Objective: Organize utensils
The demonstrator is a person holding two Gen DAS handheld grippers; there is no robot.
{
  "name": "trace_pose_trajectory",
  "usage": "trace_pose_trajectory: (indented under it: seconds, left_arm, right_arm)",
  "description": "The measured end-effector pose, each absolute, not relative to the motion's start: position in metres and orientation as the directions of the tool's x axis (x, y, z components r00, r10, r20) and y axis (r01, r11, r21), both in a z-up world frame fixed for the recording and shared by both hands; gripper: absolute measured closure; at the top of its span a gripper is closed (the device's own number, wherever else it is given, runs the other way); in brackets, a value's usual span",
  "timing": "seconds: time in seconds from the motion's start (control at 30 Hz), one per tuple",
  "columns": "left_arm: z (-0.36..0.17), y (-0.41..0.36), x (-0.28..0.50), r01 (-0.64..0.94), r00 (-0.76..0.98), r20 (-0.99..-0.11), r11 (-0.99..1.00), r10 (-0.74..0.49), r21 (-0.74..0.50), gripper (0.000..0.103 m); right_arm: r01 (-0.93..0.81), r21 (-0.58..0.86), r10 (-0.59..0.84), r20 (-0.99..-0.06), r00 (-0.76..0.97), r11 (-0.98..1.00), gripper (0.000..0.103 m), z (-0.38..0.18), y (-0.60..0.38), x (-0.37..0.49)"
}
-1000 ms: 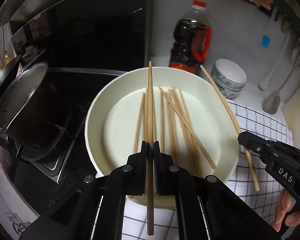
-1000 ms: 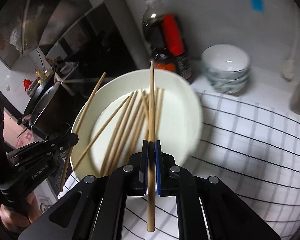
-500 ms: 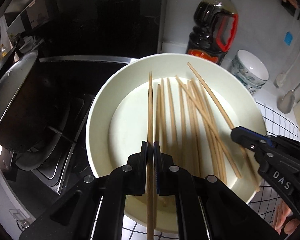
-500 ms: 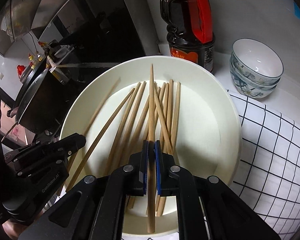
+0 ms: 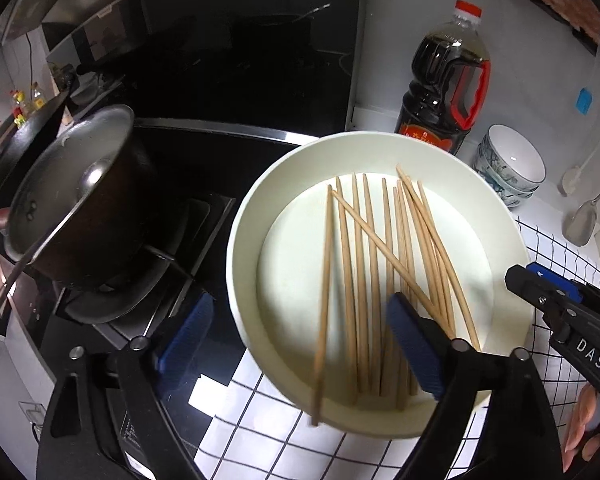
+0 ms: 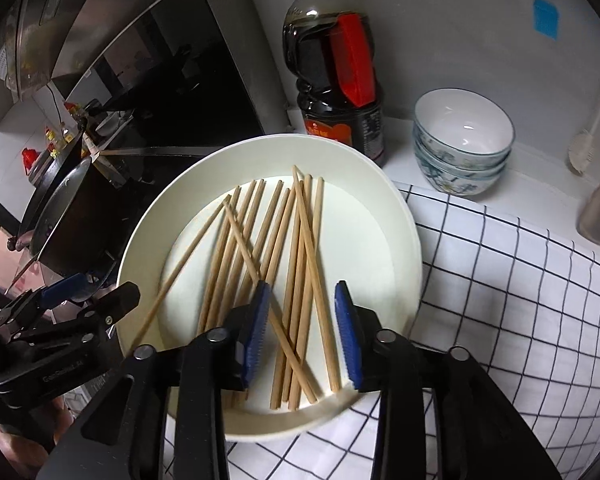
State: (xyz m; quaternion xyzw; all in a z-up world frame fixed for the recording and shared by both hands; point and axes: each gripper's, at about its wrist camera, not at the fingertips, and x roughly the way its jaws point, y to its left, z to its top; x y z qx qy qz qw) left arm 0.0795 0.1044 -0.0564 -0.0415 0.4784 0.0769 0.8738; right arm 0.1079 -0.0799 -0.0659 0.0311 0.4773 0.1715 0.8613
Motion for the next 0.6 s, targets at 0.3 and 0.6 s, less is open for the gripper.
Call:
trace_pose_trajectory:
  seconds: [0.3,0.6]
  left_arm:
    - [-0.042,0.095,0.064,-0.186,0.493,-0.866,0.982,0.082,-0.012,0.007]
    - [-0.021,0.084,0.043,-0.178,0.520,-0.848,0.984,0.102,0.009,0.006]
  right_arm:
    - [-0.228,0.232,0.317,-0.817,0.482,0.946,0.050,-0.057,-0.089,0.084]
    - [-0.221,0.223,0.305,-0.821,0.483,0.950,0.044,-0.044,-0.093,0.067]
